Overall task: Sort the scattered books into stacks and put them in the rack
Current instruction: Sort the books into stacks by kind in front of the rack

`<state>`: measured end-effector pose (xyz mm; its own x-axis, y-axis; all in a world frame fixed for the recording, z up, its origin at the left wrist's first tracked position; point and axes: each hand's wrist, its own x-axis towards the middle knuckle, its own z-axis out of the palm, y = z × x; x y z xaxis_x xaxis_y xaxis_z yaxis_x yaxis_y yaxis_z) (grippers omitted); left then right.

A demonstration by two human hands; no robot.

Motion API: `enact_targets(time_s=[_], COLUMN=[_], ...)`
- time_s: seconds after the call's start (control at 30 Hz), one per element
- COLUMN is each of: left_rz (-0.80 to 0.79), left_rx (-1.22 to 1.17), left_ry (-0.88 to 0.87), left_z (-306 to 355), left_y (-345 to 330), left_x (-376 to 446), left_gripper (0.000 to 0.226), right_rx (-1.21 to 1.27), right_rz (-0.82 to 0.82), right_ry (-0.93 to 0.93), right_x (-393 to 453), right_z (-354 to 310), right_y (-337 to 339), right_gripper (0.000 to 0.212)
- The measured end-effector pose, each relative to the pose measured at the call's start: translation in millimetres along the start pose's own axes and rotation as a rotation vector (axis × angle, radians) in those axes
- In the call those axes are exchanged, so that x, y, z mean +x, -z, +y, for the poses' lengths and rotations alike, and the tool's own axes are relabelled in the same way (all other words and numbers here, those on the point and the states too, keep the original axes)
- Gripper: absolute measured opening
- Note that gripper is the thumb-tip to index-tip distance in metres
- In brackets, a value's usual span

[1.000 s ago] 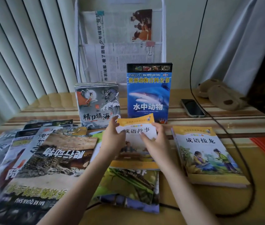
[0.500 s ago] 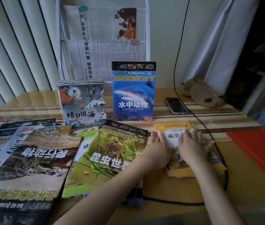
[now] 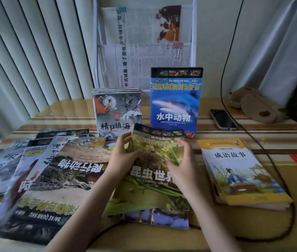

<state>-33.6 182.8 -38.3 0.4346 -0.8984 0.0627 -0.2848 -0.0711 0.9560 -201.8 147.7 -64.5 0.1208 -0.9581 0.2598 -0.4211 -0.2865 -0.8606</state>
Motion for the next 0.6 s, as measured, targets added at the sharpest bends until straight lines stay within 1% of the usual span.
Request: enact_targets(time_s=[0.03,0.1,0.2,0.23,0.27,0.3,0.33,0.37,0.43,0.47,0.53,0.6], left_rz=[0.011,0.037,0.098,0.122,0.141,0.153,0.163,0.172,0.164,0.137,0.022,-0.095], left_rx=[-0.095,-0.209,-0.263,-0.315,-0.373,-0.421,-0.446,-0.446,-0.450,-0.470,-0.534,-0.570], left_ry=[-0.010,-0.048,-0.060,-0.041,-0.024,-0.030,-0.054,-0.086,-0.132,-0.141,-0.155,-0.128], left_z=[-1,0,7,13,19,26,34,42,56,61,66,67], left_y=[3,3,-4,-5,-6,-8,-10,-13,-20,-25,-31,-36], left_x=[2,4,9,13,18,24,30,36,50,58,74,88], left_gripper=[0.060,0.063,0.074,0.078,0.077,0.068,0.053,0.039,0.021,0.016,0.004,0.016], right_rx=[-0.008,-0.011,0.191,0.250,0.294,0.318,0.324,0.333,0.408,0.454,0.524,0.532], right_rz=[0.025,0.052,0.058,0.075,0.105,0.132,0.136,0.112,0.042,0.046,0.123,0.196], right_ry=[0.013,0.060,0.089,0.075,0.043,-0.016,-0.093,-0.165,-0.236,-0.233,-0.209,-0.193], right_x=[2,8,24,32,40,49,59,68,87,95,110,124], right_z=[-1,-3,-8,-10,-12,-14,-15,-15,-10,-7,-5,-1], right_y=[5,12,19,21,25,29,34,38,44,47,55,62], right_gripper=[0.056,0.058,0.074,0.081,0.086,0.087,0.082,0.070,0.036,0.024,0.017,0.013])
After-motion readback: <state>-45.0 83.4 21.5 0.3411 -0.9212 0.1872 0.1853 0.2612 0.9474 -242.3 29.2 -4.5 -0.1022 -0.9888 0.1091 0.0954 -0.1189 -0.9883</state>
